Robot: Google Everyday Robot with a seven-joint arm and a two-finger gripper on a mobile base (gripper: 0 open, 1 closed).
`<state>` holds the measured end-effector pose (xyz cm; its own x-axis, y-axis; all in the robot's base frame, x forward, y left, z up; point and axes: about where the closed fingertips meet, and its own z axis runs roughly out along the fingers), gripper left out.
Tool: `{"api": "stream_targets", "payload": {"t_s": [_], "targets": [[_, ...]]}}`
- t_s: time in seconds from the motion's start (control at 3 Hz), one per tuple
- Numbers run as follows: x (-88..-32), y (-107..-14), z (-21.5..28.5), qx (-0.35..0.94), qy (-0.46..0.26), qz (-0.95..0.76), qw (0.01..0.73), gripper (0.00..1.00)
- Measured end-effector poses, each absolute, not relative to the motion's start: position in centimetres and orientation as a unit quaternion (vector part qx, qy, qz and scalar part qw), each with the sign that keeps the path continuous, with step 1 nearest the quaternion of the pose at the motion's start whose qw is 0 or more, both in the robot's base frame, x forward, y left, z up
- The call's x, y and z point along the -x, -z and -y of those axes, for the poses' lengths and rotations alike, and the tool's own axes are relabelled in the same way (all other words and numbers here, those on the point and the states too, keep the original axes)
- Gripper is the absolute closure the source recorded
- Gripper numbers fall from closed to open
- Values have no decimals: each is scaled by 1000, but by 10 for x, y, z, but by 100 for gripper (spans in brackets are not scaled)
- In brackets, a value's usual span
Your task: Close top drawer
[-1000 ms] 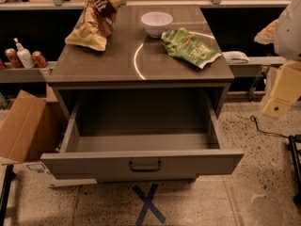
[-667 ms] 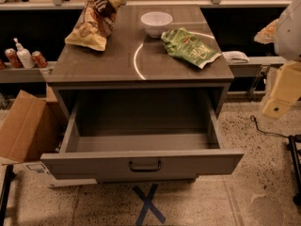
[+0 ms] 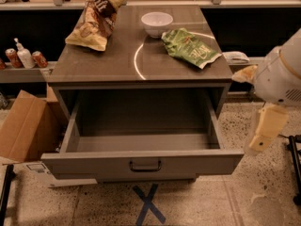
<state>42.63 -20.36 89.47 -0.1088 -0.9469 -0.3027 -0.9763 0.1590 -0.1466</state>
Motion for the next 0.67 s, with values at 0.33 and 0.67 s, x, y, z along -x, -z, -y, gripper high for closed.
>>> {"api": "stream_targets", "payload": {"t_s": [0.33,0.67], "targets": [[-413,-843,193,659,-96,-729,157,0],[-411,-843,193,660,-94,-729,154,0]]}}
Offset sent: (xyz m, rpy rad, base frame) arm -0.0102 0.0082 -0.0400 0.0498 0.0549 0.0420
